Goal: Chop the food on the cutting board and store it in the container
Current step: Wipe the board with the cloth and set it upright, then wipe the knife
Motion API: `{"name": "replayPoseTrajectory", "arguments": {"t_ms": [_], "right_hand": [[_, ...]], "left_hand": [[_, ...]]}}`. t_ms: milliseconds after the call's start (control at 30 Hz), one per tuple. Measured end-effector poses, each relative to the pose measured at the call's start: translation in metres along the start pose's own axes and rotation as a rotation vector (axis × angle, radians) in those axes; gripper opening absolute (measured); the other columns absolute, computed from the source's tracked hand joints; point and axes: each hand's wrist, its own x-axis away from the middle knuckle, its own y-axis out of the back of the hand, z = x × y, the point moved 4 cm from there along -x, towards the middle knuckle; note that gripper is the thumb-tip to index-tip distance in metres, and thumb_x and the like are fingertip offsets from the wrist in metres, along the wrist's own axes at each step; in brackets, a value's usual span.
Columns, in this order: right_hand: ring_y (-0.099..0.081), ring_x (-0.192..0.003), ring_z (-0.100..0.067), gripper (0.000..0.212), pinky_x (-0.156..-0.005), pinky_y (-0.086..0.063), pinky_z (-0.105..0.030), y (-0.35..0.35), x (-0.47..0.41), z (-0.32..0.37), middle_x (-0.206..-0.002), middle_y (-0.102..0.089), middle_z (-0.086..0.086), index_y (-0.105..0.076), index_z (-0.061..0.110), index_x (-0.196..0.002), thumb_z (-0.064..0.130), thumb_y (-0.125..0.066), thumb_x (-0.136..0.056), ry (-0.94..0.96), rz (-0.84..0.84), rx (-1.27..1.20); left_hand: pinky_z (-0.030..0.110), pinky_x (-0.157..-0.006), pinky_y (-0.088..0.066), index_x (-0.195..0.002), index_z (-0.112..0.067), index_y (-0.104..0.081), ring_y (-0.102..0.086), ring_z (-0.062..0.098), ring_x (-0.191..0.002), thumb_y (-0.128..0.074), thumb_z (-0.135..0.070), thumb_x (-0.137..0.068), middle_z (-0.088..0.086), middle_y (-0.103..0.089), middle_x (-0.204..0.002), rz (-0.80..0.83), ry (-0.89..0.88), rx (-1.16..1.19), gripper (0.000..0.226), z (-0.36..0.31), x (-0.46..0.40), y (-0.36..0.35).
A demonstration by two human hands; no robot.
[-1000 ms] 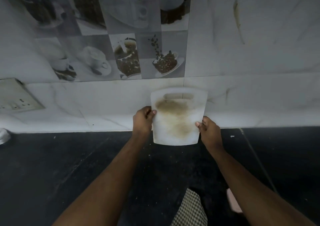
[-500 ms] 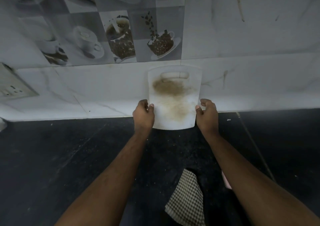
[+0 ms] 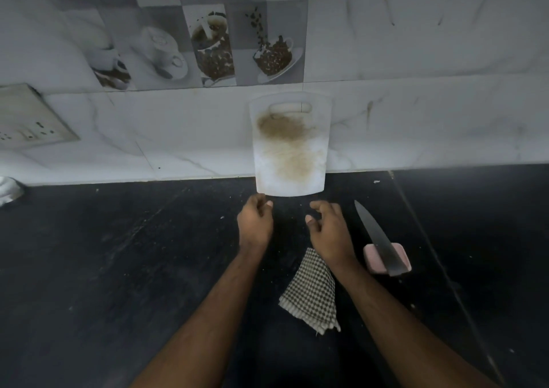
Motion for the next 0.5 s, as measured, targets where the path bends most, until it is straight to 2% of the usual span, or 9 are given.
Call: {"name": "replayPoseTrajectory", "arguments": {"t_ms": [100, 200, 333, 400, 433, 500], "right_hand": [[-0.061, -0.101, -0.016, 0.025, -0.086, -0.053, -0.033, -0.004, 0.039, -0.005, -0.124, -0.050, 0.000, -0.060, 0.019, -0.124, 0.023, -0.060, -0.099, 0.043, 0.109, 0.103], [-0.055, -0.107, -0.019, 0.023, -0.089, -0.051, -0.038, -0.010, 0.086, -0.010, -0.116, -0.052, 0.001, -0.062, 0.021, -0.115, 0.035, -0.062, -0.097, 0.112, 0.242, 0.284], [-0.043, -0.121, -0.021, 0.070, -0.099, -0.044, -0.037, -0.015, 0.132, -0.018, -0.133, -0.044, -0.002, -0.052, 0.023, -0.135, 0.066, -0.065, -0.082, 0.152, 0.391, 0.564], [-0.039, -0.125, -0.019, 0.083, -0.103, -0.043, -0.036, -0.017, 0.142, -0.023, -0.137, -0.040, 0.000, -0.045, 0.024, -0.143, 0.066, -0.070, -0.076, 0.172, 0.413, 0.625], [-0.039, -0.125, -0.019, 0.082, -0.104, -0.043, -0.036, -0.017, 0.144, -0.024, -0.137, -0.040, 0.000, -0.044, 0.023, -0.144, 0.062, -0.072, -0.078, 0.183, 0.413, 0.636], [-0.041, -0.123, -0.018, 0.060, -0.102, -0.044, -0.035, -0.014, 0.144, -0.024, -0.135, -0.042, 0.001, -0.049, 0.024, -0.141, 0.049, -0.068, -0.089, 0.205, 0.382, 0.631]], "left_hand": [[0.023, -0.090, -0.047, -0.130, -0.011, -0.063, -0.062, 0.009, -0.102, -0.061, -0.020, -0.102, -0.005, -0.067, -0.113, 0.045, 0.031, -0.011, 0.029, 0.020, 0.034, 0.002], [0.021, -0.088, -0.046, -0.127, -0.011, -0.066, -0.063, 0.009, -0.099, -0.063, -0.019, -0.101, 0.000, -0.071, -0.114, 0.145, 0.100, -0.077, 0.027, 0.050, 0.065, -0.002], [0.022, -0.092, -0.046, -0.123, -0.011, -0.069, -0.062, 0.012, -0.108, -0.063, -0.017, -0.100, 0.002, -0.067, -0.120, 0.237, 0.100, -0.156, 0.025, 0.065, 0.092, -0.010], [0.019, -0.081, -0.048, -0.115, -0.014, -0.071, -0.063, 0.011, -0.100, -0.062, -0.020, -0.101, -0.002, -0.069, -0.110, 0.262, 0.125, -0.167, 0.018, 0.064, 0.099, -0.013], [0.017, -0.072, -0.047, -0.109, -0.016, -0.072, -0.064, 0.010, -0.093, -0.061, -0.022, -0.101, -0.004, -0.070, -0.103, 0.278, 0.150, -0.167, 0.014, 0.064, 0.103, -0.015], [0.016, -0.060, -0.044, -0.105, -0.017, -0.072, -0.065, 0.007, -0.082, -0.061, -0.028, -0.102, -0.006, -0.070, -0.093, 0.317, 0.181, -0.184, 0.016, 0.062, 0.111, -0.021]]}}
